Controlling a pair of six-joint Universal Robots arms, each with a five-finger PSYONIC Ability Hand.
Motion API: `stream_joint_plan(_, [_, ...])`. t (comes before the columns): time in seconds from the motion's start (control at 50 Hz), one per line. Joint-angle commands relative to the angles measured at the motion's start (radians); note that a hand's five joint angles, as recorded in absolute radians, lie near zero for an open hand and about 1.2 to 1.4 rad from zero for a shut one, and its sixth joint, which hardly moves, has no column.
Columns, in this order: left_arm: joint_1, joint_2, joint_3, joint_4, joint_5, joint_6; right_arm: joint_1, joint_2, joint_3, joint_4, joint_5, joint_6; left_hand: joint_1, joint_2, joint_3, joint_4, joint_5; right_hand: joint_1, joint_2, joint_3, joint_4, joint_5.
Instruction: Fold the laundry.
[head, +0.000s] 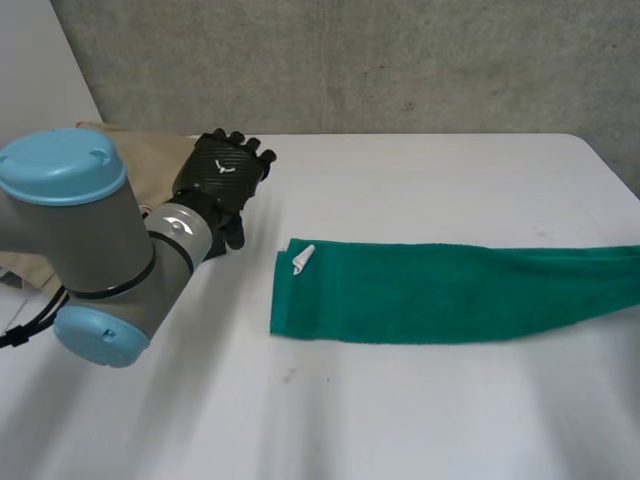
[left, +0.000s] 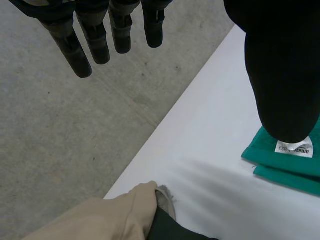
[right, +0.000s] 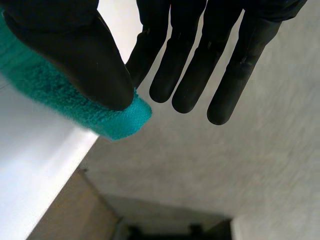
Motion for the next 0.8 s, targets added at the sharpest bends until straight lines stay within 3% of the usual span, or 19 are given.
stream_joint_plan(0.02, [0.005,0.024,-0.031,0.000,-0.003,-0.002,0.367,0.007,-0.015,-0.143,-0.194,-0.024,-0.022,-0.035,-0.036,-0.029,-0.050,0.268,0.217,0.209,0.199,0.242])
stream_joint_plan(0.08, [0.006,0.032,-0.048,0.000,-0.003,-0.002,0.474,0.014,-0.008,-0.205,-0.276,-0.024,-0.022,-0.035,-0.036,-0.029,-0.050,0.268,0.217,0.209,0.199,0.242])
stream_joint_plan(0.18, [0.006,0.035,-0.070,0.000,-0.004,-0.003,0.720,0.160,-0.028,-0.243,-0.400,-0.036,-0.022,-0.035,-0.036,-0.029,-0.050,0.268,0.217,0.209,0.199,0.242])
stream_joint_plan(0.3, [0.006,0.034,-0.088,0.001,-0.004,-0.003,0.887,0.303,-0.080,-0.208,-0.413,-0.037,-0.022,-0.035,-0.036,-0.029,-0.050,0.249,0.197,0.190,0.180,0.222])
stream_joint_plan(0.32, [0.006,0.032,-0.090,0.004,-0.006,-0.003,0.888,0.311,-0.087,-0.199,-0.404,-0.035,-0.022,-0.035,-0.036,-0.029,-0.050,-0.065,-0.117,-0.124,-0.134,-0.092])
stream_joint_plan(0.34, [0.006,0.032,-0.090,0.006,-0.006,-0.003,0.885,0.306,-0.097,-0.174,-0.365,-0.026,-0.022,-0.035,-0.036,-0.029,-0.050,-0.902,-0.954,-0.962,-0.972,-0.929])
stream_joint_plan(0.36, [0.008,0.032,-0.090,0.009,-0.006,-0.003,0.884,0.298,-0.097,-0.162,-0.336,-0.020,-0.022,-0.035,-0.036,-0.029,-0.050,-0.953,-1.005,-1.013,-1.023,-0.980])
stream_joint_plan(0.4, [0.008,0.032,-0.090,0.015,-0.006,-0.003,0.882,0.278,-0.096,-0.139,-0.261,0.009,-0.022,-0.035,-0.036,-0.029,-0.050,-0.953,-1.005,-1.013,-1.023,-0.980])
stream_joint_plan(0.42, [0.006,0.034,-0.088,0.020,-0.006,-0.003,0.881,0.245,-0.091,-0.121,-0.182,0.070,-0.022,-0.035,-0.036,-0.029,-0.050,-0.953,-1.005,-1.013,-1.023,-0.980])
stream_joint_plan(0.48, [0.006,0.035,-0.087,0.027,-0.006,-0.003,0.852,0.161,-0.073,-0.081,-0.097,0.201,-0.022,-0.035,-0.036,-0.029,-0.050,-0.953,-1.005,-1.013,-1.023,-0.980])
stream_joint_plan(0.5, [0.003,0.037,-0.085,0.029,-0.006,-0.003,0.811,0.109,-0.056,-0.038,-0.077,0.308,-0.022,-0.035,-0.036,-0.029,-0.050,-0.953,-1.005,-1.013,-1.023,-0.980])
stream_joint_plan(0.58, [-0.005,0.037,-0.079,0.034,-0.004,-0.005,0.715,0.021,-0.012,0.077,-0.097,0.581,-0.022,-0.035,-0.036,-0.029,-0.050,-0.953,-1.005,-1.013,-1.023,-0.980])
stream_joint_plan(0.64, [-0.009,0.037,-0.077,0.037,-0.004,-0.005,0.657,0.016,0.016,0.155,-0.100,0.692,-0.022,-0.035,-0.036,-0.029,-0.050,-0.953,-1.005,-1.013,-1.023,-0.980])
stream_joint_plan(0.74, [-0.037,0.026,-0.077,0.052,-0.004,-0.005,0.548,0.070,0.061,0.220,-0.080,0.576,-0.022,-0.035,-0.036,-0.029,-0.050,-0.900,-0.952,-0.960,-0.970,-0.927])
stream_joint_plan(0.76, [-0.040,0.024,-0.077,0.055,-0.004,-0.005,0.533,0.085,0.064,0.223,-0.074,0.542,-0.022,-0.035,-0.036,-0.029,-0.050,-0.704,-0.756,-0.764,-0.774,-0.731])
stream_joint_plan(0.78, [-0.043,0.024,-0.077,0.057,-0.004,-0.005,0.499,0.106,0.059,0.235,-0.052,0.478,-0.022,-0.035,-0.036,-0.029,-0.050,-0.345,-0.397,-0.404,-0.414,-0.371])
stream_joint_plan(0.8, [-0.047,0.023,-0.079,0.058,-0.004,-0.005,0.487,0.113,0.056,0.238,-0.042,0.452,-0.022,-0.035,-0.036,-0.029,-0.050,-0.213,-0.265,-0.273,-0.283,-0.240])
